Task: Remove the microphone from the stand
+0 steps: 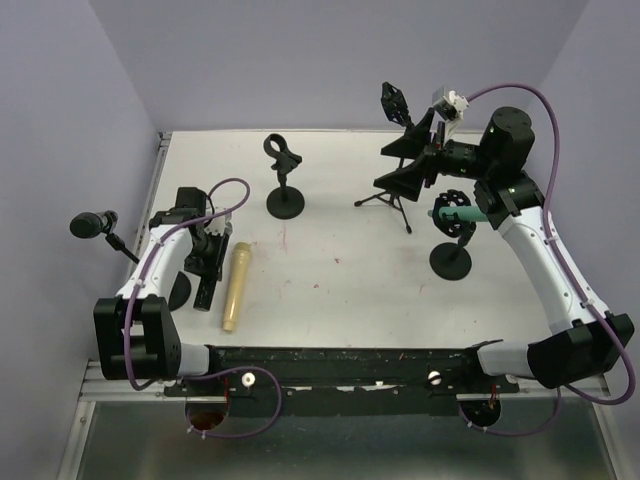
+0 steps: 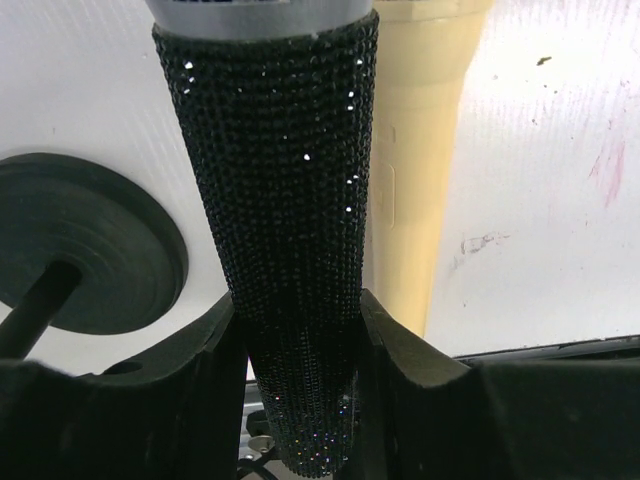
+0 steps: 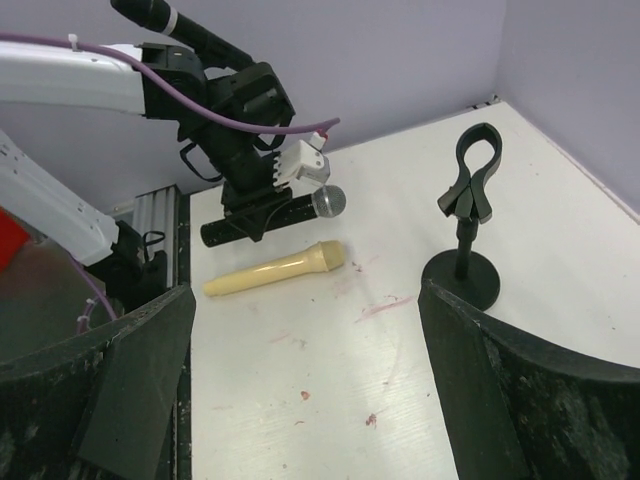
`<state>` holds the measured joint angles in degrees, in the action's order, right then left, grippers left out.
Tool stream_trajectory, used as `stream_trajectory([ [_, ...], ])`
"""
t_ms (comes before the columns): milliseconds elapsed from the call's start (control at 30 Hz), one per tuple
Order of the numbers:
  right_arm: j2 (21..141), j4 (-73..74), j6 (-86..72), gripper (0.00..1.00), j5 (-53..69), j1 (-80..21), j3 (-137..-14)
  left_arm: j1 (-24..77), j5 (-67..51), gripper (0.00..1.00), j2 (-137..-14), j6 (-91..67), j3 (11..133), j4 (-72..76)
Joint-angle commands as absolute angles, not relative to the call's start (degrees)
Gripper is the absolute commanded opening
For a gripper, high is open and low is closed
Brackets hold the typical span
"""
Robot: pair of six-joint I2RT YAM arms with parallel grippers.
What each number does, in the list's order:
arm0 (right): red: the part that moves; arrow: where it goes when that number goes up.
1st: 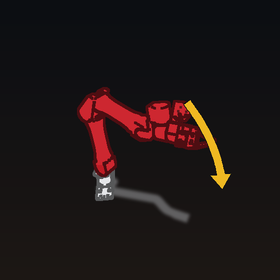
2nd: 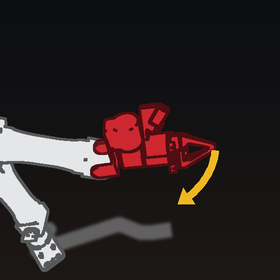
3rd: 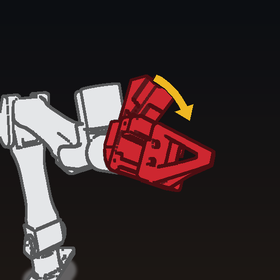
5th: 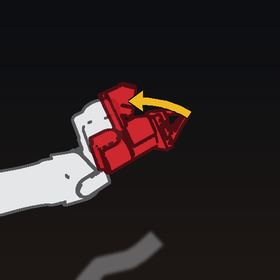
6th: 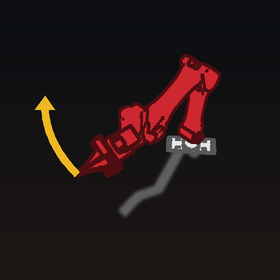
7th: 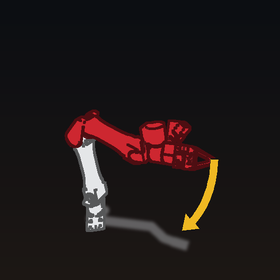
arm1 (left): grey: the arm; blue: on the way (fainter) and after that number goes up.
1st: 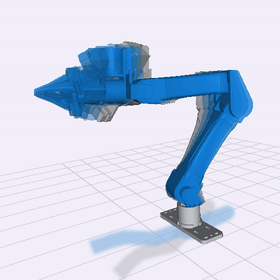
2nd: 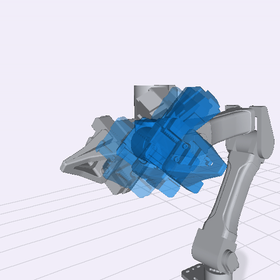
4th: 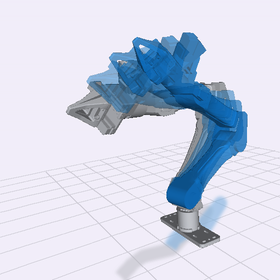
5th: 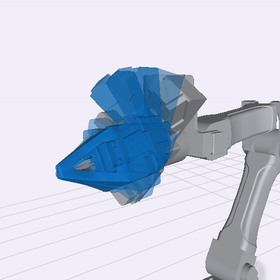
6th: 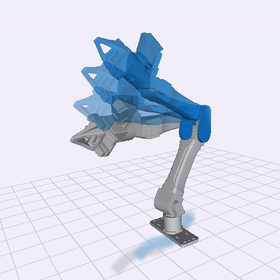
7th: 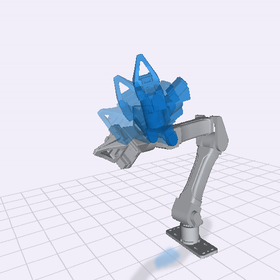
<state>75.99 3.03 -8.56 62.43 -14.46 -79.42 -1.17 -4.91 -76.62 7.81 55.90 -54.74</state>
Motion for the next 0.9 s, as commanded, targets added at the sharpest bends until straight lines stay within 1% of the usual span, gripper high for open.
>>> stream_trajectory([
  [0, 74.44, 5.01, -6.42, 1.0, 62.05, -14.68, -79.54, -3.6, -4.22, 0.0, -80.06, 4.22, 55.73, -52.91],
  [167, 74.62, 4.84, -6.42, 1.0, 61.79, -14.68, -79.98, -5.36, -5.45, 0.0, -83.4, 3.16, 53.7, -50.28],
  [233, 74.53, 4.83, -6.42, 1.0, 61.87, -14.68, -79.89, -5.36, -6.41, 0.06, -85.16, 3.08, 53.88, -51.06],
  [300, 74.27, 5.1, -6.15, 1.0, 61.79, -14.68, -79.8, -5.45, -6.24, 0.14, -86.39, 2.99, 54.23, -51.24],
  [333, 74.27, 5.36, -6.15, 1.0, 61.96, -14.68, -79.8, -5.54, -5.89, 0.2, -87.27, 2.81, 54.32, -51.33],
  [400, 74.18, 5.63, -6.06, 1.0, 61.88, -14.68, -79.89, -5.89, -5.19, 0.28, -88.76, 2.46, 54.67, -51.68],
  [567, 73.65, 5.89, -5.71, 1.0, 61.87, -14.68, -79.72, -6.42, -4.83, 0.4, -91.05, 2.37, 55.19, -52.03],
  [667, 73.13, 6.06, -5.28, 1.0, 61.7, -14.68, -79.19, -6.33, -4.48, 0.5, -91.32, 2.55, 55.2, -52.12],
  [733, 72.78, 6.42, -5.27, 1.0, 61.52, -14.68, -78.84, -6.42, -4.4, 0.53, -91.23, 2.64, 55.02, -52.12],
  [867, 72.33, 7.21, -4.4, 1.0, 61.26, -14.59, -78.66, -6.42, -4.57, 0.53, -90.79, 2.9, 54.93, -52.03],
])
